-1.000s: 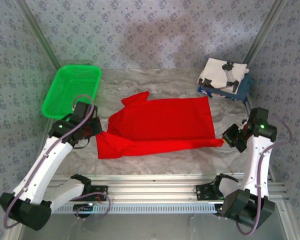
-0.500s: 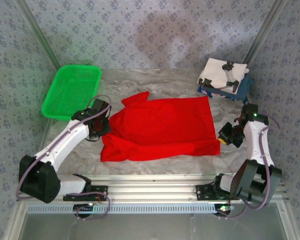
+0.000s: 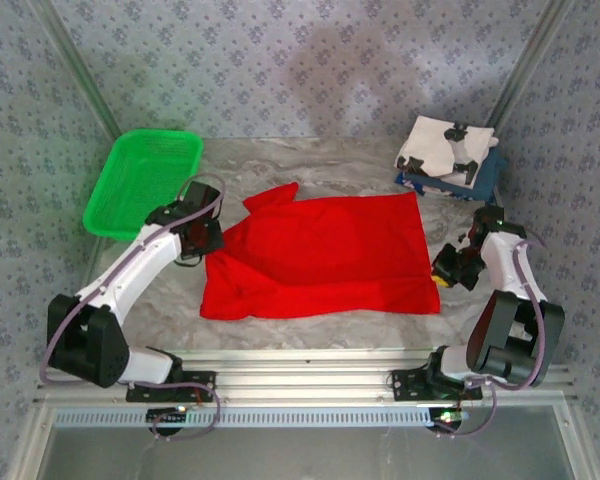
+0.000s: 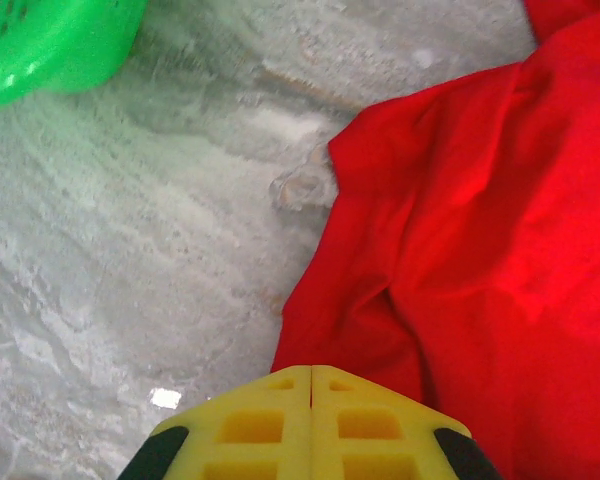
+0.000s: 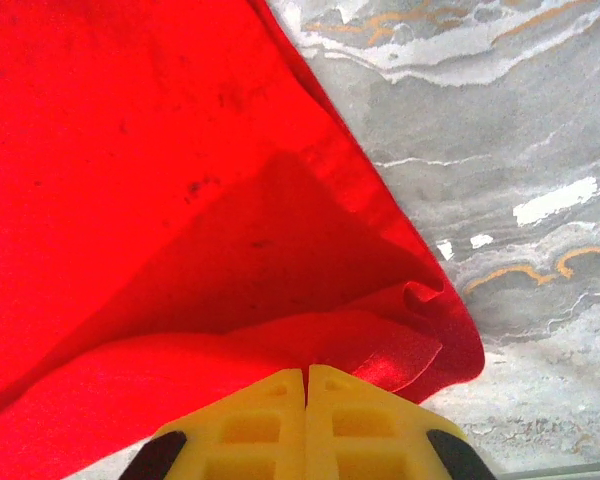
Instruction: Fold and stack the t-shirts
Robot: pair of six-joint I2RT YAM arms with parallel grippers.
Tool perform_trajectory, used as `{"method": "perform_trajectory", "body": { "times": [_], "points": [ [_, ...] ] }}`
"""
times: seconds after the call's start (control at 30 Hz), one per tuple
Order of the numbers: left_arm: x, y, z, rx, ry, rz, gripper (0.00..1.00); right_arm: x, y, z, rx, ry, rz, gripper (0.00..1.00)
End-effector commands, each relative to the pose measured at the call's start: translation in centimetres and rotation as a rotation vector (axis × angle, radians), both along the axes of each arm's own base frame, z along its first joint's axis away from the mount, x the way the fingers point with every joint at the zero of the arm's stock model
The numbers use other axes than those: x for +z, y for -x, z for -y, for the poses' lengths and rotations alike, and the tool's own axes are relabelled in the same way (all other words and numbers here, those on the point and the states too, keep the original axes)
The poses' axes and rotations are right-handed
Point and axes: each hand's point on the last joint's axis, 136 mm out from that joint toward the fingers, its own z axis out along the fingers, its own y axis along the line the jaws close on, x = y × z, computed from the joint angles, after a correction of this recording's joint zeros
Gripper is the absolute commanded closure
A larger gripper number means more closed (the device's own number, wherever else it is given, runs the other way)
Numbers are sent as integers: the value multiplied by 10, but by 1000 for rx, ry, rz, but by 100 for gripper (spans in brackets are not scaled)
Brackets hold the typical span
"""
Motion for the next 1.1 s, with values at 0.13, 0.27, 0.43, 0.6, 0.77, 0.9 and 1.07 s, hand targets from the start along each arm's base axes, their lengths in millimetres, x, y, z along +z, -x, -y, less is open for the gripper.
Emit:
{"method": "perform_trajectory", "body": {
  "times": [0.13,0.27,0.43,0.6,0.77,0.9,1.07],
  "points": [
    [21,-27,8,-72,-20,50,99,-11,-4,6,33,26,-23,100],
    [21,-35,10,-88,-31,47,99,-15,-7,7,43,25,-35,100],
    [29,-50,13,-110,-39,62,99,-16,-14,11,55,33,-38,100],
    [24,-64,16,-134,-59,55,99,-21,-23,11,57,28,-38,100],
    [20,-80,22,-172,-75,45,99,-26,-27,11,64,24,-45,100],
    [18,-94,27,-197,-86,43,99,-32,-29,10,73,22,-59,100],
    [10,-106,32,-213,-92,29,99,-39,-30,10,82,24,-75,100]
  ]
}}
